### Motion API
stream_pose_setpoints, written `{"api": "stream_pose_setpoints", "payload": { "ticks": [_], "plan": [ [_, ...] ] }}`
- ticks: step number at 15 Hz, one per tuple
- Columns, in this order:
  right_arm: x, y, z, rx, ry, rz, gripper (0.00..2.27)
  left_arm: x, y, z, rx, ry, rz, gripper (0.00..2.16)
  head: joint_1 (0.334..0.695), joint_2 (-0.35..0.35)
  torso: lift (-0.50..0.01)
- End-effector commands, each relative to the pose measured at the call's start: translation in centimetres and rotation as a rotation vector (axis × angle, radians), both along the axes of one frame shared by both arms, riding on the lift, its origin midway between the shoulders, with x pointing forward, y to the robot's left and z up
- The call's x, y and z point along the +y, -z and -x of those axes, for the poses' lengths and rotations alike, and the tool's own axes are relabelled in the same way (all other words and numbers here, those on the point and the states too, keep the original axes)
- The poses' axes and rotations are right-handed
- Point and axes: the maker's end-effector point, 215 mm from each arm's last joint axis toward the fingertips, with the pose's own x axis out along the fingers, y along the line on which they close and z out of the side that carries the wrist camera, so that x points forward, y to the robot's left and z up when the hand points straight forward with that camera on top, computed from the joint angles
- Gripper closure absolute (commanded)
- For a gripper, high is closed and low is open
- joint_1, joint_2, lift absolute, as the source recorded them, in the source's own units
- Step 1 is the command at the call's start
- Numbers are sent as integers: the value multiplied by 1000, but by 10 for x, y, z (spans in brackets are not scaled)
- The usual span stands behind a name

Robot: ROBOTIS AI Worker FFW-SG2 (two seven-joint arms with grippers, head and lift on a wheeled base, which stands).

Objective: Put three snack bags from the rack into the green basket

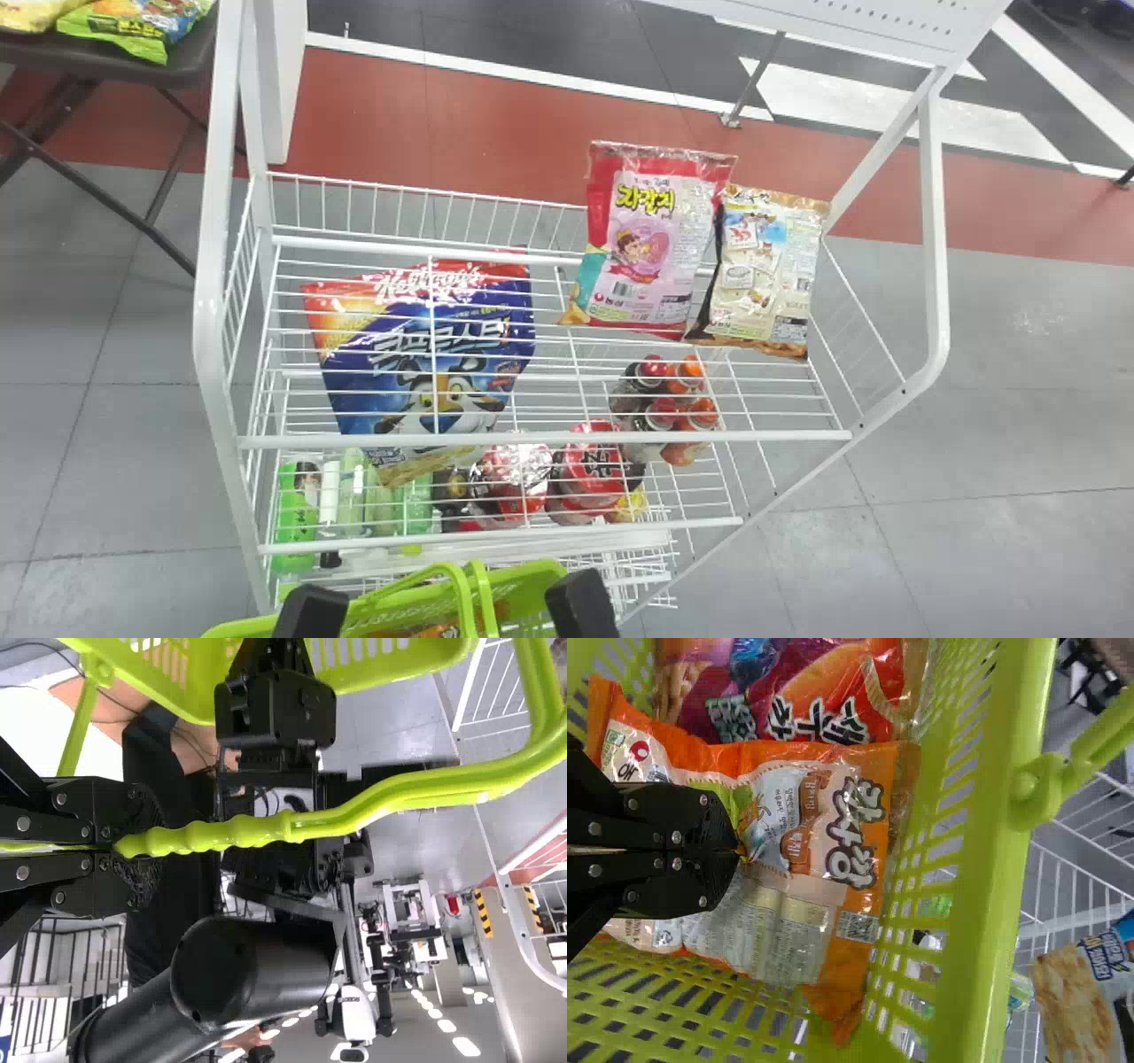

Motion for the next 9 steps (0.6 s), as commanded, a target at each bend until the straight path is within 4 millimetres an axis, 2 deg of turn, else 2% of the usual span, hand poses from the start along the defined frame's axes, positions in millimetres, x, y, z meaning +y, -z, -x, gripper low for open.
{"api": "stream_pose_setpoints", "payload": {
  "ticks": [1, 2, 4, 6, 9],
  "plan": [
    [-15, -31, 6, 30, 48, -28, 259, 0, -1, 0, 0, -4, 2, 1636, 695, -350, 0],
    [-20, -43, 7, 25, 61, -35, -2, 0, -1, 0, 2, -5, 2, 1632, 695, -350, 0],
    [-35, -65, 14, 56, 79, -36, 19, 1, -1, -1, 1, -7, 2, 1632, 695, -350, 0],
    [-48, -88, 8, 39, 107, -44, 60, 0, -1, 0, 1, -6, 3, 1636, 695, -350, 0],
    [-81, -125, -24, -45, 211, -85, 63, 0, -1, 0, 1, -5, 4, 1632, 695, -350, 0]
  ]
}}
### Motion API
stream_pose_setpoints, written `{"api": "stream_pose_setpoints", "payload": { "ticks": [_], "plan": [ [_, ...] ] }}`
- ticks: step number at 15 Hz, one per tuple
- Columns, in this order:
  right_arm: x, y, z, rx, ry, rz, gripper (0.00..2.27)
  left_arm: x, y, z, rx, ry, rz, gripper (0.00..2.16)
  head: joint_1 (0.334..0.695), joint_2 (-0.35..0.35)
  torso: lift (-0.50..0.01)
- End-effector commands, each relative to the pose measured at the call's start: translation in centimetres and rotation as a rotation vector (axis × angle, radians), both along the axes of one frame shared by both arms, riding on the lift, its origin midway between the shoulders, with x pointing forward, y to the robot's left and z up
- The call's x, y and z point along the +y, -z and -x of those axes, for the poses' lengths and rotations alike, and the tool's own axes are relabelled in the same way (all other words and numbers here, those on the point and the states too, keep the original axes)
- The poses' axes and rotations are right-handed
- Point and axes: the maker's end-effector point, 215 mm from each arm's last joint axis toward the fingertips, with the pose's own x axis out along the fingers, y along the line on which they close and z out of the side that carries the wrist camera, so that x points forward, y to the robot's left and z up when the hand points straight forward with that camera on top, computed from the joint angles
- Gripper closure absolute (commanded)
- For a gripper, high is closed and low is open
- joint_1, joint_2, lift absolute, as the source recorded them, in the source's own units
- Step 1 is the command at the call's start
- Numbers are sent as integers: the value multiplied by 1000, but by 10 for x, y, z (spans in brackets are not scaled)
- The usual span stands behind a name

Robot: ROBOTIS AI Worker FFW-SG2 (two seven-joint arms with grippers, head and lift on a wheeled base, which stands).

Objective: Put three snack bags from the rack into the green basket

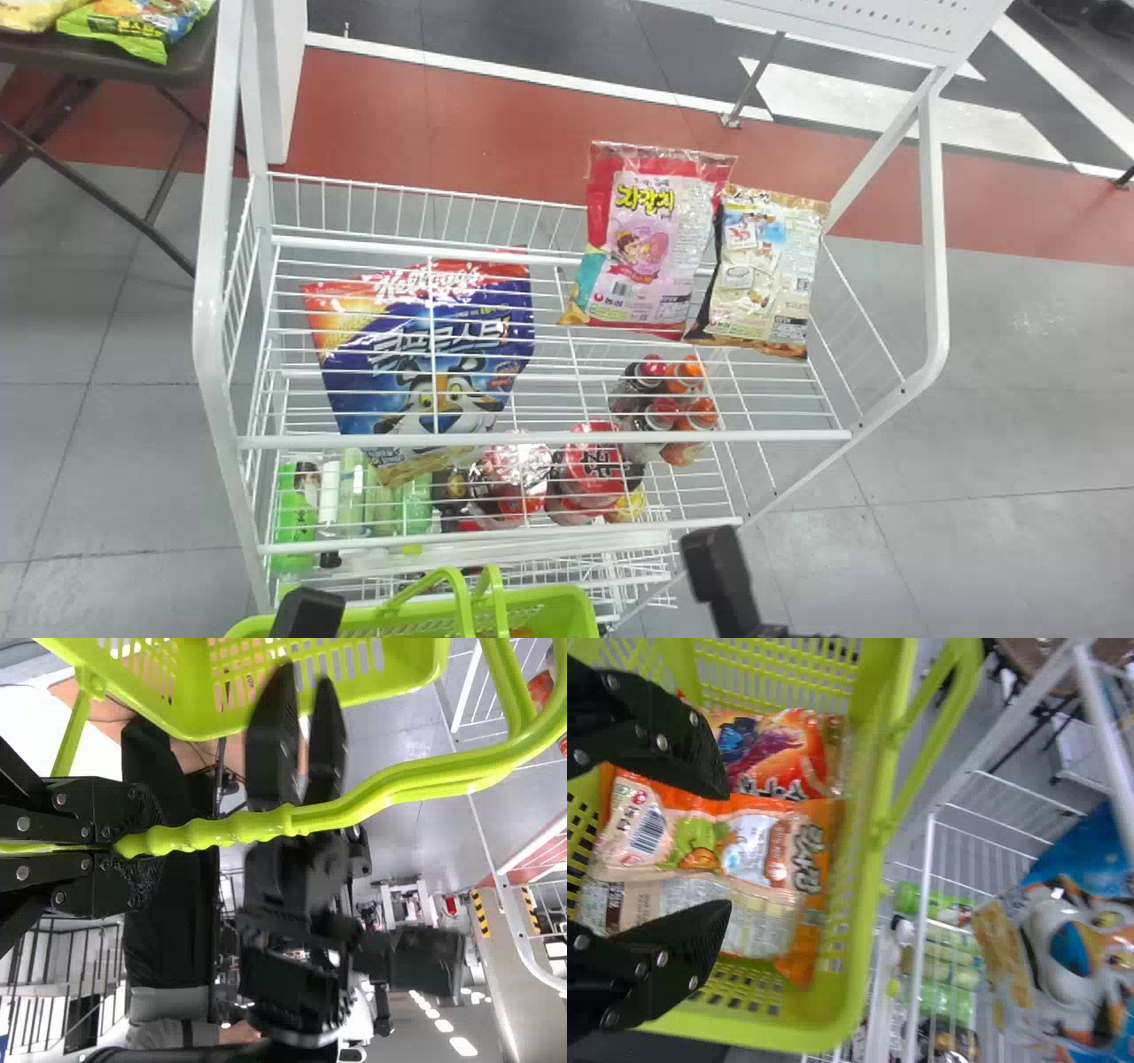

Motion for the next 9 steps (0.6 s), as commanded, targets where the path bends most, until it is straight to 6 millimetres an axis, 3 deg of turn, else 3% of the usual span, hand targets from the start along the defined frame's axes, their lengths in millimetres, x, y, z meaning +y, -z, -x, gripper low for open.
{"api": "stream_pose_setpoints", "payload": {
  "ticks": [1, 2, 4, 6, 9],
  "plan": [
    [-38, -30, -27, -73, 99, -18, 63, -1, -1, 0, 2, -1, 5, 1636, 695, -350, 0],
    [-55, -46, -41, -116, 141, -23, 63, -1, -1, 1, 4, -1, 5, 1636, 695, -350, 0],
    [-96, -88, -95, -329, 214, 19, 63, -2, -1, 2, 3, -1, 8, 1636, 695, -350, 0],
    [-134, -116, -137, -439, 282, 33, 63, -5, -3, 6, 4, 10, 12, 1636, 695, -350, 0],
    [-165, -149, -201, -586, 301, 32, 90, -8, -3, 8, -1, 12, 15, 1636, 695, -350, 0]
  ]
}}
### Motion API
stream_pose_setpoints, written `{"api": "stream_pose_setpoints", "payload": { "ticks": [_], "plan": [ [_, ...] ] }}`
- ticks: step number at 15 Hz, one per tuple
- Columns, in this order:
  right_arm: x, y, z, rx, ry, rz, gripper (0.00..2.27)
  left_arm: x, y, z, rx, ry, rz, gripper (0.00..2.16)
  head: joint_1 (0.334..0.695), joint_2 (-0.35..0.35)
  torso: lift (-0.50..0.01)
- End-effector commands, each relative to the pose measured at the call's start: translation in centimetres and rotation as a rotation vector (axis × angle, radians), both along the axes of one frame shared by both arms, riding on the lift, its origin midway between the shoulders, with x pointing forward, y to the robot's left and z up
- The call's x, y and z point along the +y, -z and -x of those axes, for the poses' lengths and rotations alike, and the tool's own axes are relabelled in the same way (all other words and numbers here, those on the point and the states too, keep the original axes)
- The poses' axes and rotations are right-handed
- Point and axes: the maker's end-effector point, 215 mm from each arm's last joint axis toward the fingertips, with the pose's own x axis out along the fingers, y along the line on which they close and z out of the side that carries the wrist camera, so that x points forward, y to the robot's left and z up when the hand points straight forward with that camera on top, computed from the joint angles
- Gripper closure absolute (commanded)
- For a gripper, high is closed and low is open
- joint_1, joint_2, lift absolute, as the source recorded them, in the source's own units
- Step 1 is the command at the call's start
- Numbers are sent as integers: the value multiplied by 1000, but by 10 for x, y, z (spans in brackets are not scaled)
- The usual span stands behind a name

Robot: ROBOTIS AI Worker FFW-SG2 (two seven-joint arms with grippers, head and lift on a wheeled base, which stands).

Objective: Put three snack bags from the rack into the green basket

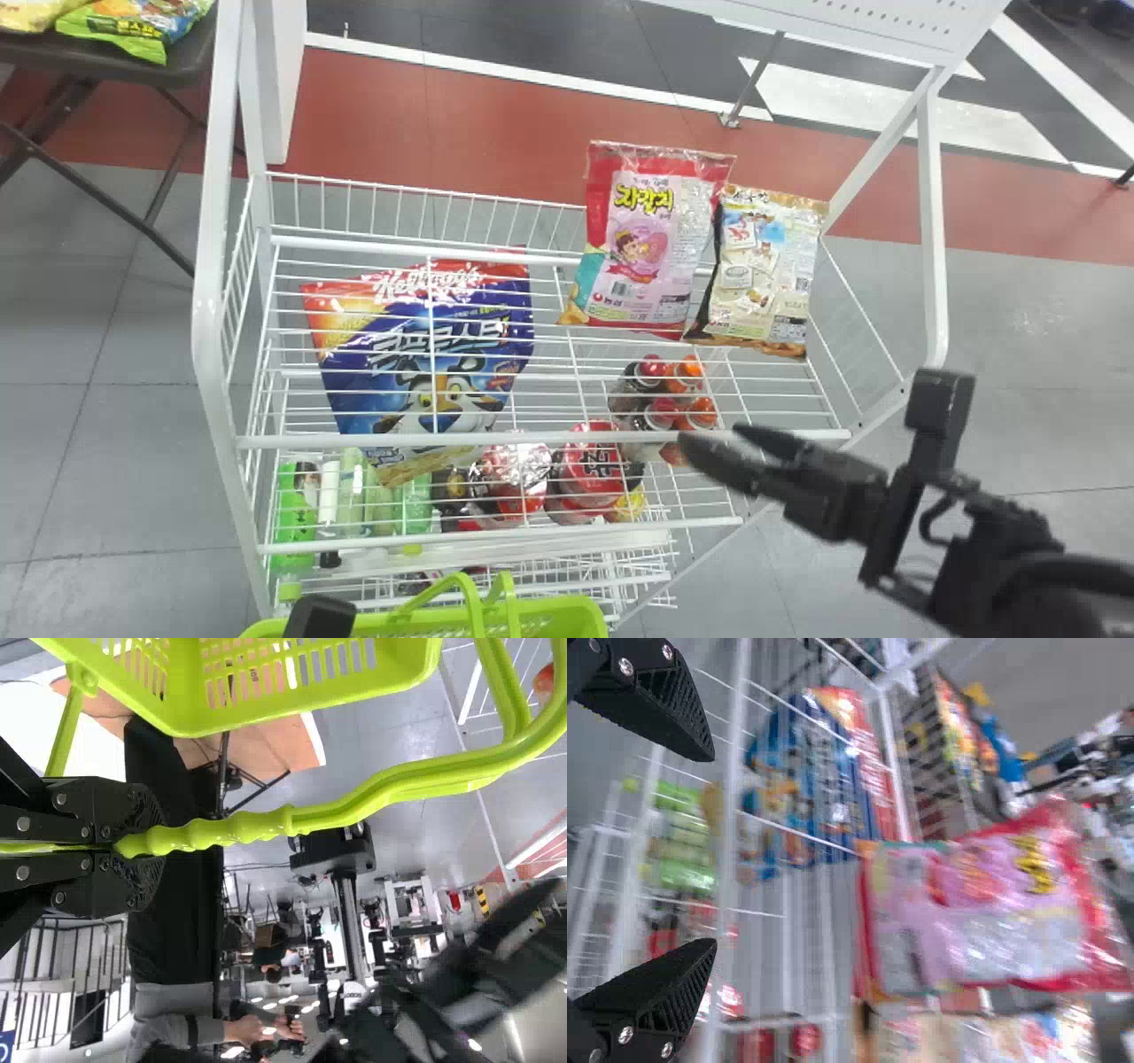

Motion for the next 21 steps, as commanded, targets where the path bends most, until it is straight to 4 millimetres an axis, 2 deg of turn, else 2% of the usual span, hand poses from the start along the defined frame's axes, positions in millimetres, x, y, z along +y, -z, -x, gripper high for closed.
{"api": "stream_pose_setpoints", "payload": {
  "ticks": [1, 2, 4, 6, 8, 11, 13, 15, 16, 17, 19, 20, 21],
  "plan": [
    [-16, -30, -52, -142, 20, 34, 90, -4, 0, 2, -3, 6, 0, 1636, 695, -350, 0],
    [-19, -36, -68, -185, 32, 74, 90, -4, 0, 4, -5, 10, -3, 1636, 695, -350, 0],
    [-37, -68, -107, -381, 138, 189, 90, -5, 0, 5, -2, 15, -3, 1636, 695, -350, 0],
    [-62, -57, -136, -365, 197, 246, 90, -6, -1, 7, 0, 15, 1, 1632, 695, -350, 0],
    [-88, -44, -153, -347, 258, 308, 90, -5, 0, 9, 4, 19, -4, 1636, 695, -350, 0],
    [-123, -10, -165, -249, 320, 322, 90, -4, -1, 9, 6, 23, -3, 1632, 695, -350, 0],
    [-140, 4, -167, -211, 353, 328, 90, -4, -2, 4, -3, 23, -2, 1636, 695, -350, 0],
    [-145, 17, -172, -160, 348, 329, 97, -5, -3, 1, -8, 24, -1, 1632, 695, -350, 0],
    [-140, 19, -177, -153, 329, 327, 228, -4, -2, 1, -6, 23, 0, 1632, 695, -350, 0],
    [-136, 19, -179, -153, 318, 321, 529, -4, -2, 0, -8, 23, 0, 1632, 695, -350, 0],
    [-126, 14, -182, -165, 298, 308, 1710, -4, -1, -2, -10, 24, -3, 1636, 695, -350, 0],
    [-123, 11, -181, -169, 296, 308, 1976, -4, -1, -3, -10, 22, -4, 1636, 695, -350, 0],
    [-123, 9, -178, -168, 310, 309, 2101, -3, 0, -3, -8, 21, -3, 1632, 695, -350, 0]
  ]
}}
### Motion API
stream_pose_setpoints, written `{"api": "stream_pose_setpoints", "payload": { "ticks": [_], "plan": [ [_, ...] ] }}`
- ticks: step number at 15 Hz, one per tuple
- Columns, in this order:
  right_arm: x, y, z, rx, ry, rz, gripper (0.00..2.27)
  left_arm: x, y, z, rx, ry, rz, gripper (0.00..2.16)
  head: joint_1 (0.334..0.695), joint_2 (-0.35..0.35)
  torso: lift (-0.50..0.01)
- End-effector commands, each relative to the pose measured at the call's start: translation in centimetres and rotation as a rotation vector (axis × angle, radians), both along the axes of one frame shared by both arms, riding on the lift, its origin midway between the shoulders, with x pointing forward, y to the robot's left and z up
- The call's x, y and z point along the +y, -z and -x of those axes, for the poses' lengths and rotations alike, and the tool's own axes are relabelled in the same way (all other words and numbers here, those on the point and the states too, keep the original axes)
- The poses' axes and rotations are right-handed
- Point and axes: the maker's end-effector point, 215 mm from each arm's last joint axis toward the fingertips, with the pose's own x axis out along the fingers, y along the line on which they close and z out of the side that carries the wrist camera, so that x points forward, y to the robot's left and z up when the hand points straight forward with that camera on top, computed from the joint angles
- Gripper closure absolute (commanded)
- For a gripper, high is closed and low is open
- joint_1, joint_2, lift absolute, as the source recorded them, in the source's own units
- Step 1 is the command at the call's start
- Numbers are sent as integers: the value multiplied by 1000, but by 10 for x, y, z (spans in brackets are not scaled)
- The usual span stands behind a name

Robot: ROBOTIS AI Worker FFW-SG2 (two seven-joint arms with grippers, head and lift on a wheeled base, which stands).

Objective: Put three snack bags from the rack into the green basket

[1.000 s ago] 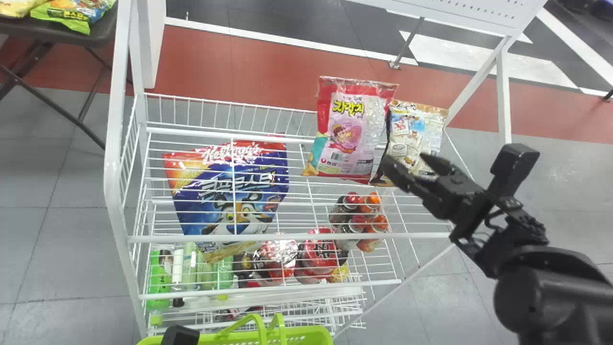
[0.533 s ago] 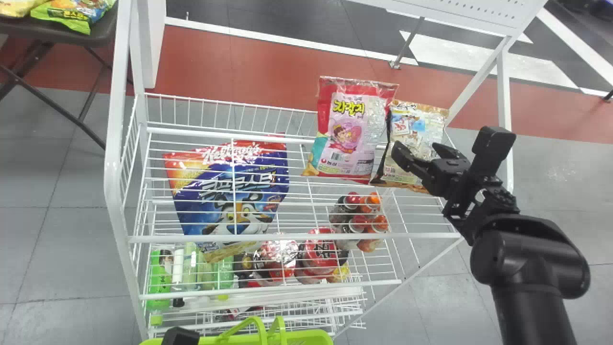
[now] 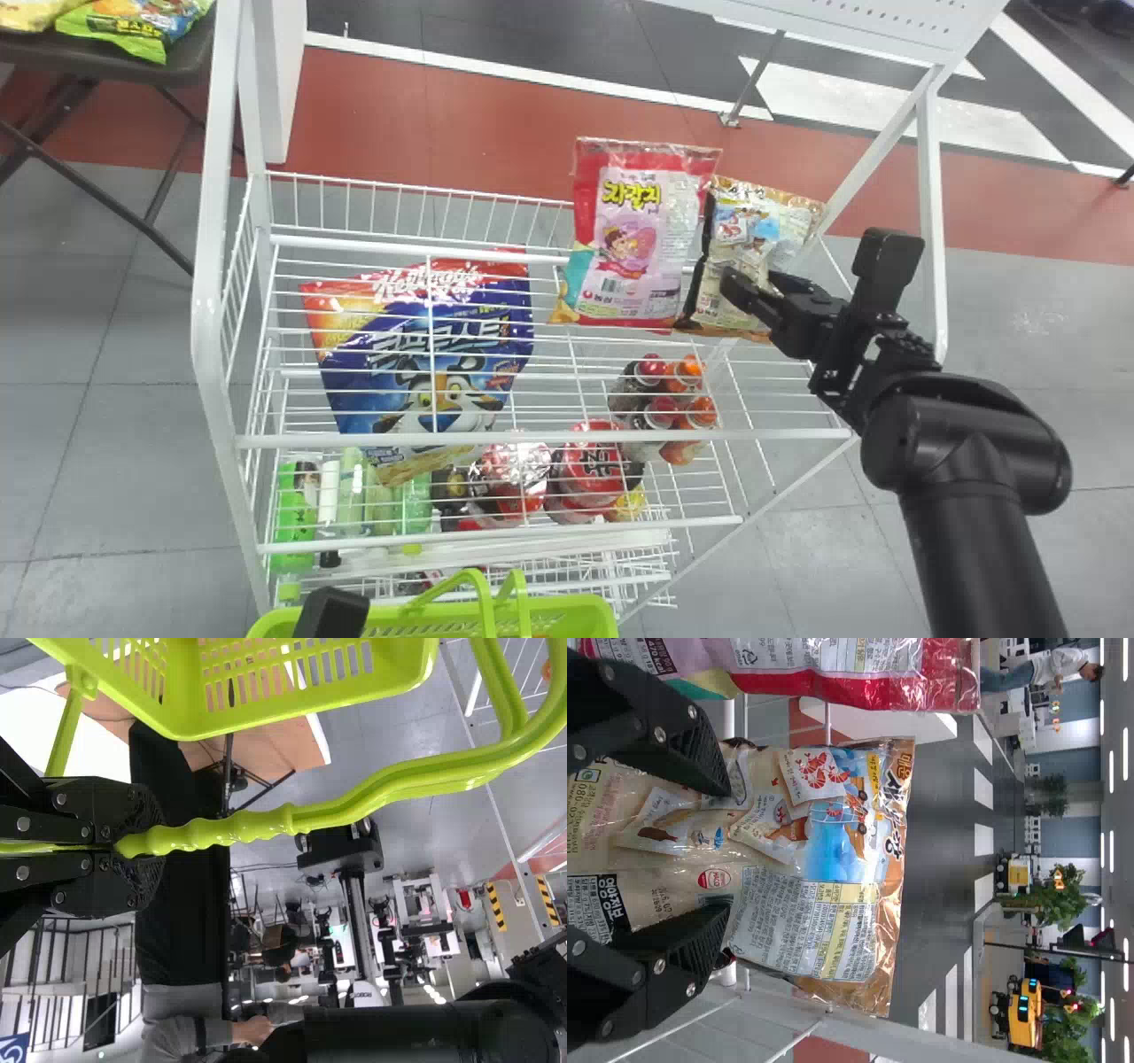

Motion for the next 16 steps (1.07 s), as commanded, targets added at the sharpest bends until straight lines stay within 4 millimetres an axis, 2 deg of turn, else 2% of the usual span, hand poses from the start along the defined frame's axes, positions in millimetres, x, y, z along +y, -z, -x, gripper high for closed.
{"api": "stream_pose_setpoints", "payload": {
  "ticks": [1, 3, 6, 8, 11, 15, 16],
  "plan": [
    [1, -9, 7, -20, 39, 3, 2246, 0, 0, -1, 2, -3, 1, 1636, 695, -350, 0],
    [-5, -16, 15, -40, 90, 17, 2246, 0, 0, -3, -1, -4, 2, 1636, 695, -350, 0],
    [-16, -16, 25, -44, 126, 20, 2246, 0, -1, -4, -3, -4, 3, 1636, 695, -350, 0],
    [-18, -20, 40, -55, 132, -2, 2246, 1, -2, -5, -1, -7, 8, 1636, 695, -350, 0],
    [-10, -41, 63, -89, 118, -40, 2250, 2, -1, -7, 1, -9, 9, 1632, 695, -350, 0],
    [10, -54, 107, 28, 109, -128, 2250, 2, 1, -9, 6, -8, 10, 1632, 695, -350, 0],
    [18, -65, 119, 43, 92, -133, 2246, 2, 1, -9, 8, -8, 12, 1636, 695, -350, 0]
  ]
}}
